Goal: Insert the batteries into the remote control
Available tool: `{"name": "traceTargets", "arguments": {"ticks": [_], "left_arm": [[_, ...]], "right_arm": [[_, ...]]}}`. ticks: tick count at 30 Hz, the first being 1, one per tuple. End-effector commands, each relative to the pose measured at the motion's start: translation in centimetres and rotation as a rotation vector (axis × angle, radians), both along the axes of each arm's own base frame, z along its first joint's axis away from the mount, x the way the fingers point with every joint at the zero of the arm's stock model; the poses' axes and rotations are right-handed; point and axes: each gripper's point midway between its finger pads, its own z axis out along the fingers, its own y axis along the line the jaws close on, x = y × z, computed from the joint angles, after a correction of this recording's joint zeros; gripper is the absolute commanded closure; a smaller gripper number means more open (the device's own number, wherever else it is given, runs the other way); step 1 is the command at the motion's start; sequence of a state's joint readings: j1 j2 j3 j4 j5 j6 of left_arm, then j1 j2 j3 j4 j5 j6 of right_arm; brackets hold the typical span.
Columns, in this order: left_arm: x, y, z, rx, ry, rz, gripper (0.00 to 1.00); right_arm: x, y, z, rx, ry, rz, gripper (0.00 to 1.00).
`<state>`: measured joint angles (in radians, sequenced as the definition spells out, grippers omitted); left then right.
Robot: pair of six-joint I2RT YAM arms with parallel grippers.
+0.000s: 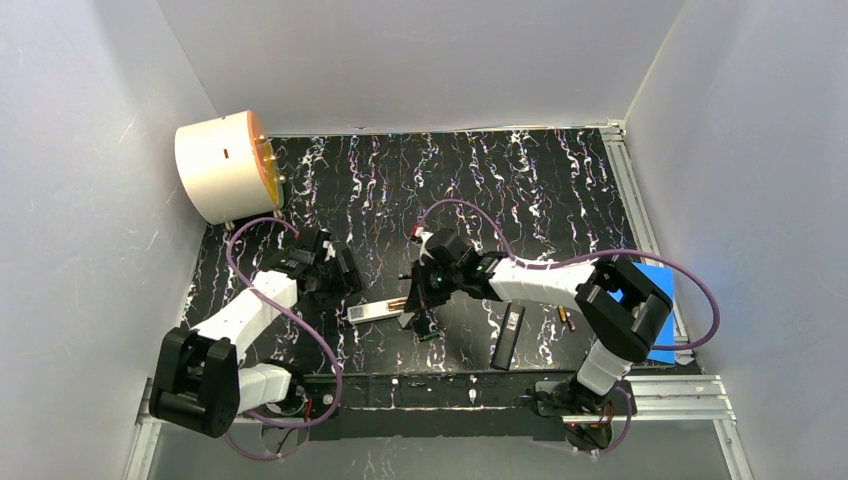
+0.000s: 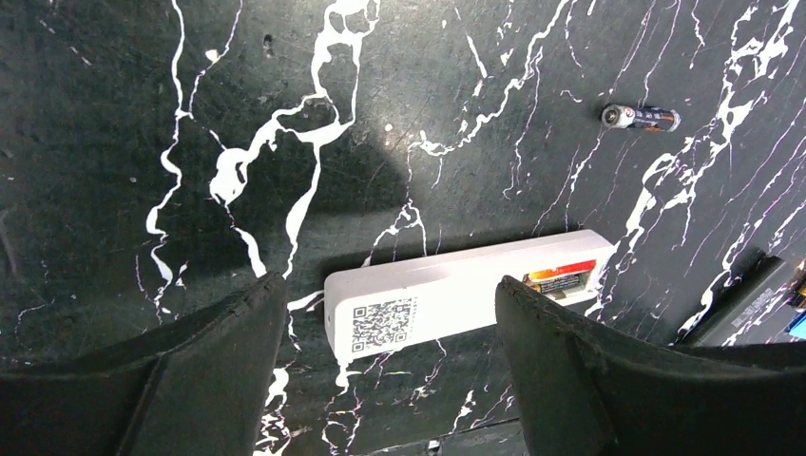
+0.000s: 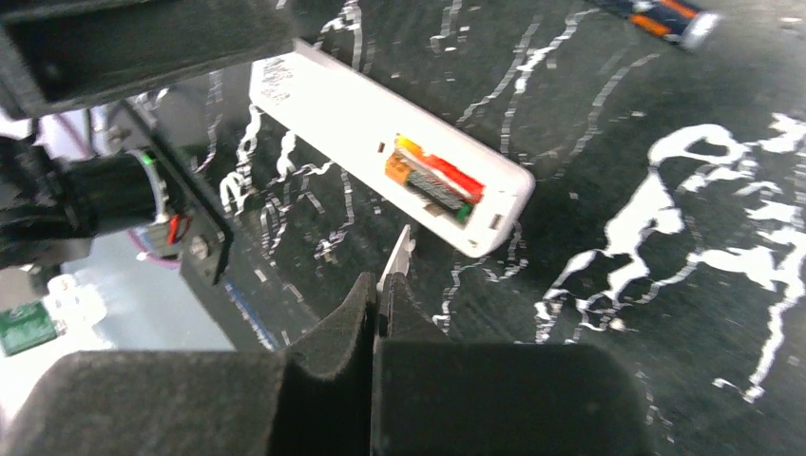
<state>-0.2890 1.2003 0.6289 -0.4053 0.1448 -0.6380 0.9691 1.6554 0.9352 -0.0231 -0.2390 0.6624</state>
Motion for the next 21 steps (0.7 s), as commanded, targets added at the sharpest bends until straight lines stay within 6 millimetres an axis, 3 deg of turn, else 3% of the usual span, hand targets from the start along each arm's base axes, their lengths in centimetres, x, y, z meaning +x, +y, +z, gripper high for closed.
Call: {"name": "traceTargets", "arguments": {"ticks": [1, 4, 8, 13, 21], "left_arm": [[-0.8, 1.0, 0.6, 0.026, 0.013, 0.043, 0.22], [-1.0, 1.2, 1.2, 0.028, -0.001, 0.047, 0.22], [-1.6, -0.2, 1.5, -0.050, 0.009, 0.016, 0.22], [-2.5, -1.4, 1.4, -0.104, 0.079, -0.041, 0.24], [-2.8, 0.8, 1.0, 0.021, 0.111, -0.004, 0.26]], "right_arm": [[-1.5, 1.9, 4.3, 0.215, 0.013, 0.124, 0.99], [-0.3, 1.3, 5.4, 0.293, 0.048, 0.077, 0.99], [1.4, 1.2, 6.7, 0.388, 0.076, -0.002, 0.99], [3.0, 1.5, 5.6, 0.393, 0.083, -0.054, 0.99], [3.5, 2.0, 3.9, 0.399, 0.111, -0.085, 0.99]]}}
